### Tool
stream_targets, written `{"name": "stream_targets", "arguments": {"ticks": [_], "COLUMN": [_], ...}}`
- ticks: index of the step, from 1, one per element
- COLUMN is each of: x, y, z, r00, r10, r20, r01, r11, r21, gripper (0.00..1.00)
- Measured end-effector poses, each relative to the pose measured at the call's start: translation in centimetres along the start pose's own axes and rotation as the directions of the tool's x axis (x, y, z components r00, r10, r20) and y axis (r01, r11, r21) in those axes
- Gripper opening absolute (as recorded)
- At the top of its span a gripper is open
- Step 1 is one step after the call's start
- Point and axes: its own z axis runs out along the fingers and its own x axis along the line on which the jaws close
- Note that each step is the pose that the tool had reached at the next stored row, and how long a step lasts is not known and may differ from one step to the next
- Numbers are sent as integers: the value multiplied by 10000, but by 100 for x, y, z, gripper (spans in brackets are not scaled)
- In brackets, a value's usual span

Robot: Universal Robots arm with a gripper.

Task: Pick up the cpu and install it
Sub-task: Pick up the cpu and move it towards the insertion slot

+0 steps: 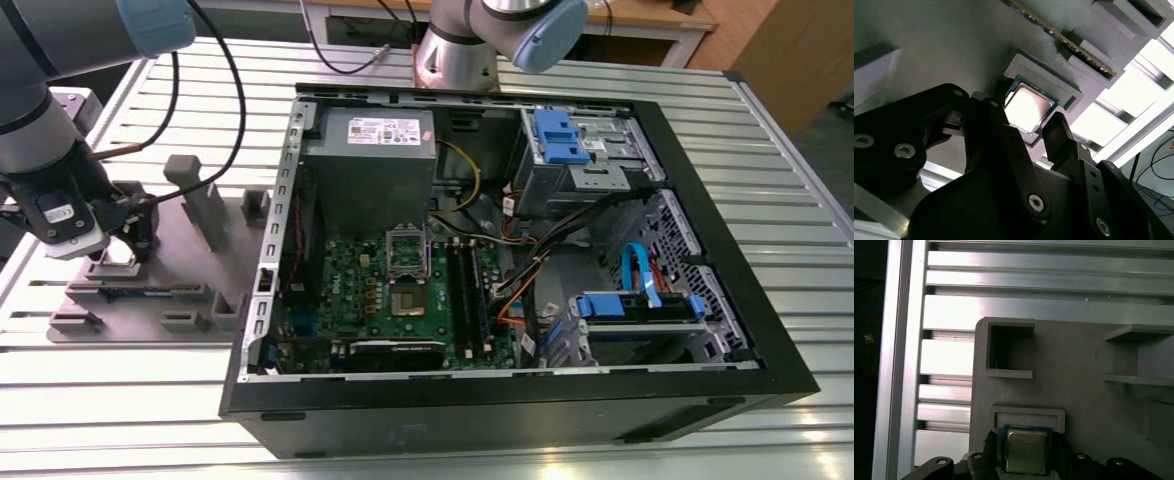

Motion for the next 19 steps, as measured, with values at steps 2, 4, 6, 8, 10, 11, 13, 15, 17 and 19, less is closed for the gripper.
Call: {"name": "stream_targets", "arguments": {"ticks": [2, 4, 6, 8, 10, 11, 13, 15, 17, 19], "x": [0, 0, 0, 0, 0, 0, 0, 0, 0, 0], "y": [0, 0, 0, 0, 0, 0, 0, 1, 0, 1], "z": [0, 1, 2, 2, -4, -8, -11, -11, -12, -12], "r00": [10000, 10000, 10000, 10000, 10000, 10000, 10000, 10000, 10000, 10000], "r10": [0, 0, 0, 0, 0, 0, 0, 0, 0, 0], "r20": [0, 0, 0, 1, 2, 0, 1, 2, 0, 0], "r01": [0, 0, 0, 0, 0, 0, 0, 0, 0, 0], "r11": [10000, 10000, 10000, 10000, 10000, 10000, 10000, 10000, 10000, 10000], "r21": [0, 0, 0, -1, -1, 0, -1, -1, 0, -1], "gripper": [56, 56, 56, 56, 56, 56, 56, 56, 56, 56]}}
